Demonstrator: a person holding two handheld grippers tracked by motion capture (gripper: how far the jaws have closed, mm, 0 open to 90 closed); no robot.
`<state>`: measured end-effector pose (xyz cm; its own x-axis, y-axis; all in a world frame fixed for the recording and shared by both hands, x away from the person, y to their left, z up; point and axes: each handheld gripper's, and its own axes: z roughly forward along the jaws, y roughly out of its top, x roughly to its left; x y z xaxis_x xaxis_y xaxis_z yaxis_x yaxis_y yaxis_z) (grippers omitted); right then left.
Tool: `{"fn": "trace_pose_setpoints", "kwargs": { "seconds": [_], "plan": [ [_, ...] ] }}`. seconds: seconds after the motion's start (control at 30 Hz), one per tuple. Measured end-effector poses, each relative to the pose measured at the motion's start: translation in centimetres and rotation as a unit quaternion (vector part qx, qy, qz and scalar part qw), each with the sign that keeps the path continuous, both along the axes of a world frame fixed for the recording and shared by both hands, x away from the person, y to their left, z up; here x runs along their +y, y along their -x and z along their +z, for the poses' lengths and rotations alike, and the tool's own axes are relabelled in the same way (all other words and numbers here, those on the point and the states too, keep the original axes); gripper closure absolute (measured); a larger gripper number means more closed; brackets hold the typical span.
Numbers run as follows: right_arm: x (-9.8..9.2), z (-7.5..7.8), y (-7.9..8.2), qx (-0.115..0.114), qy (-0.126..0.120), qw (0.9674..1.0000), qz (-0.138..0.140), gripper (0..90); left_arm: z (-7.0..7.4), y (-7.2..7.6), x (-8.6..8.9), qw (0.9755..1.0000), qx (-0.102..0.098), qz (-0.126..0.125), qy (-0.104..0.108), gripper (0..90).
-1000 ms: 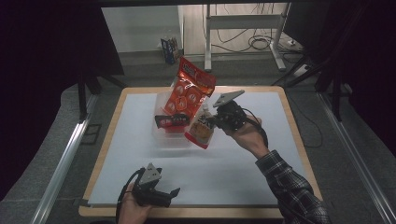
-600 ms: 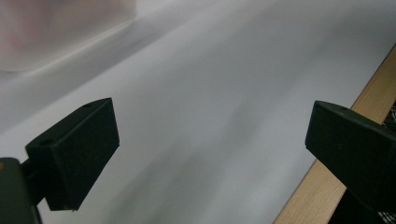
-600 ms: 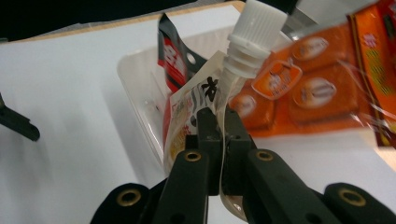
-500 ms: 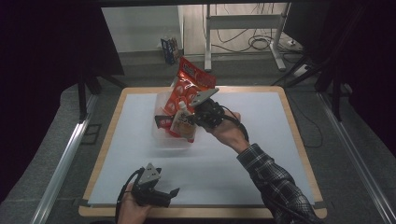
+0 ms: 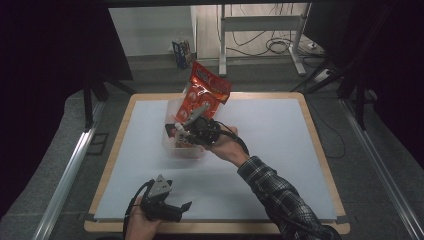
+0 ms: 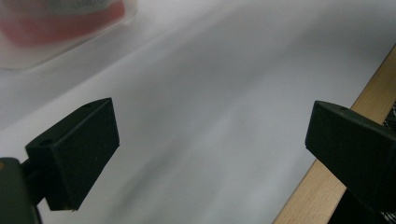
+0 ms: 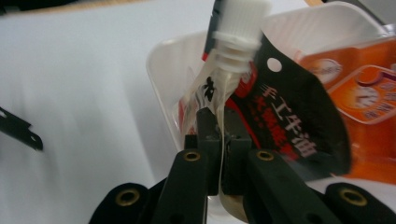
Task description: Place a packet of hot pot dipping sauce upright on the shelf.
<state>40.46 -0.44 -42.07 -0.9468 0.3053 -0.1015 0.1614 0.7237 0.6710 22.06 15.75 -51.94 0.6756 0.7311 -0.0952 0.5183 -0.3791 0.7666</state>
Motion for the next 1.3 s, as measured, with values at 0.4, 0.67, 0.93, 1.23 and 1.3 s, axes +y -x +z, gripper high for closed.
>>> {"fn": "trace_pose_setpoints", "kwargs": {
  "seconds": [0.4, 0.67, 0.93, 1.23, 1.3],
  "plan": [
    [-2.8, 0.6, 0.0, 0.021, -0.076, 0.9965, -0.027, 26.7, -0.2, -0.1, 0.4, 0.9999, -0.002, 0.011, -0.007, 1.7],
    [-6.9, 0.8, 1.7, 0.028, -0.092, 0.9946, -0.039, 14.8, -0.4, -0.2, 0.4, 0.9998, -0.006, 0.012, -0.013, 1.1],
    [-10.5, 0.3, 3.3, 0.036, -0.094, 0.993, -0.062, 8.6, -0.5, -0.3, 0.4, 0.9997, -0.007, 0.016, -0.016, 0.7],
    [-13.4, -0.6, 4.9, 0.032, -0.09, 0.9915, -0.088, 4.3, -0.5, -0.3, 0.7, 0.9995, -0.008, 0.02, -0.023, 0.7],
    [-14.1, -0.9, 5.3, 0.034, -0.091, 0.991, -0.092, 3.2, -0.4, -0.3, 0.8, 0.9994, -0.009, 0.022, -0.024, 0.7]
  ]
}}
